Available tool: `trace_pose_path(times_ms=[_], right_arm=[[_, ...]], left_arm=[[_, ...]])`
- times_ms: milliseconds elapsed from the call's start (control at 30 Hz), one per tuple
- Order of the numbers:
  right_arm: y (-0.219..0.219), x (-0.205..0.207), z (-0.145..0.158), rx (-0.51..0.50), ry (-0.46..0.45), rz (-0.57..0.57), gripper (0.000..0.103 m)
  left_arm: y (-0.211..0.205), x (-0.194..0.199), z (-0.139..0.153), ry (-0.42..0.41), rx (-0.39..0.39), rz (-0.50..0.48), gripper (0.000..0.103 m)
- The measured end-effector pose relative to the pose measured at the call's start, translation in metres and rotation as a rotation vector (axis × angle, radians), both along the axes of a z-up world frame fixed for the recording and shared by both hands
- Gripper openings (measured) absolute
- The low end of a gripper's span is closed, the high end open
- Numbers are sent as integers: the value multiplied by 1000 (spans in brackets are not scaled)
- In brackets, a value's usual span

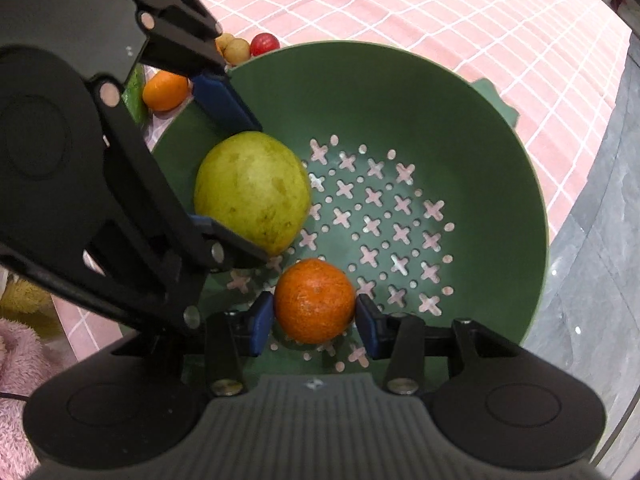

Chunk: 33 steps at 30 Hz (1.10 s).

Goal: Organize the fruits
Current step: 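Carry the pear and orange into the green colander and open both tools, then grasp an orange with the left tool while the right tool grasps another orange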

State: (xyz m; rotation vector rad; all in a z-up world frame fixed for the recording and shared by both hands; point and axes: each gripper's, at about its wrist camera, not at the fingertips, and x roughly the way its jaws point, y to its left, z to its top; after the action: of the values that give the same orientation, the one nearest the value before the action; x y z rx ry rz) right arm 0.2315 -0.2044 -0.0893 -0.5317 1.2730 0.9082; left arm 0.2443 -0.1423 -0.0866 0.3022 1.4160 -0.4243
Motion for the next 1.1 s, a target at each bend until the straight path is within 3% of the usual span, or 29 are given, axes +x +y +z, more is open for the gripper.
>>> trace_pose_path(times_ms=[233,467,633,867,1100], right_arm=[[1,3,-6,-12,6,-6,43],[2,0,0,-26,-20,-24,53],[3,-8,11,-48,-83,-42,75],[-2,-23,45,-35,-192,-139,75],[3,-44,82,92,-271,-294,75]], left_arm=[[-5,-1,-5,-31,30,-25,81],[-3,-3,-2,-34,-1,0,83],[6,-16,21,-101,-79,27,83],[26,-41,59,-219,-123,87,83],[65,-66,89,-315,-147,200,83]])
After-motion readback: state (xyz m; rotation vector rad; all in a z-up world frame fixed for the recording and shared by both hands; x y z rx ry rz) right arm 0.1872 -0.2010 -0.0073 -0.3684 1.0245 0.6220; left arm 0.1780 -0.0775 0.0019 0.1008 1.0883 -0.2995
